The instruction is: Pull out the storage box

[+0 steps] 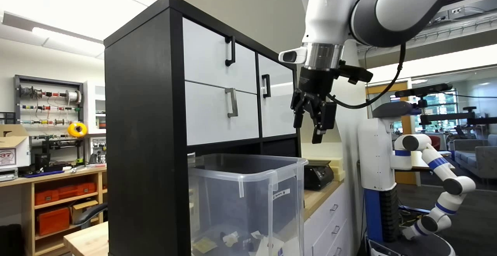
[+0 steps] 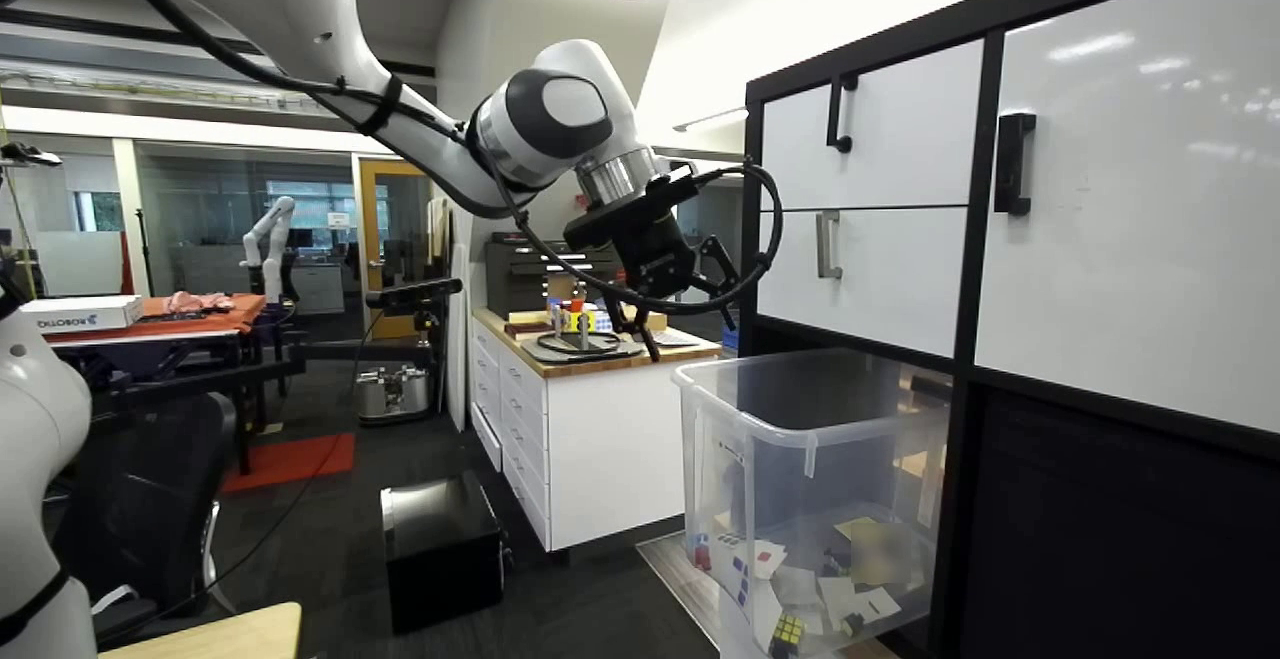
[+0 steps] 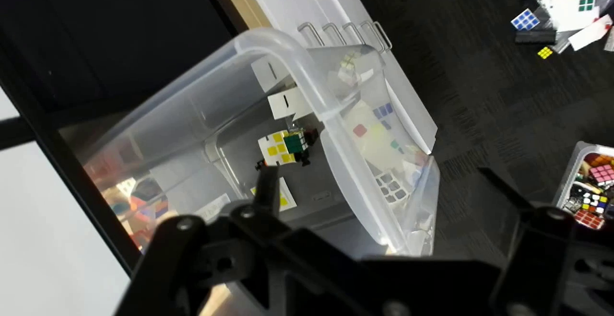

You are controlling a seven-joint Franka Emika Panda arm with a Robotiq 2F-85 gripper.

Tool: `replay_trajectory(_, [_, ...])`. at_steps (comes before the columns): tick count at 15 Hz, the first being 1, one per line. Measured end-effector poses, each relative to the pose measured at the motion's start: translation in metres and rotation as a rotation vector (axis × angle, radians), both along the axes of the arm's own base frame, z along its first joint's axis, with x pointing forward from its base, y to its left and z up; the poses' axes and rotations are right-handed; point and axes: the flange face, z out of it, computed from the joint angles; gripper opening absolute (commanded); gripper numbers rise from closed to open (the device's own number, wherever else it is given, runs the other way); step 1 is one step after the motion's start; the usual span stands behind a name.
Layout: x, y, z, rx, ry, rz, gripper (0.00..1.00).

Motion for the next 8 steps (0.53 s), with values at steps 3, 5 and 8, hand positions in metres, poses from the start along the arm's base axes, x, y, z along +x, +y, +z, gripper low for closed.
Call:
replay_trajectory(3, [0.005, 0.003, 0.008, 0.043, 0.051, -0.117, 1.0])
replay_trajectory(5, [0.011, 0.007, 0.008, 0.087, 0.071, -0.157, 1.0])
replay_trajectory(8, [0.02, 0.012, 0.003, 0.113, 0.077, -0.177, 1.0])
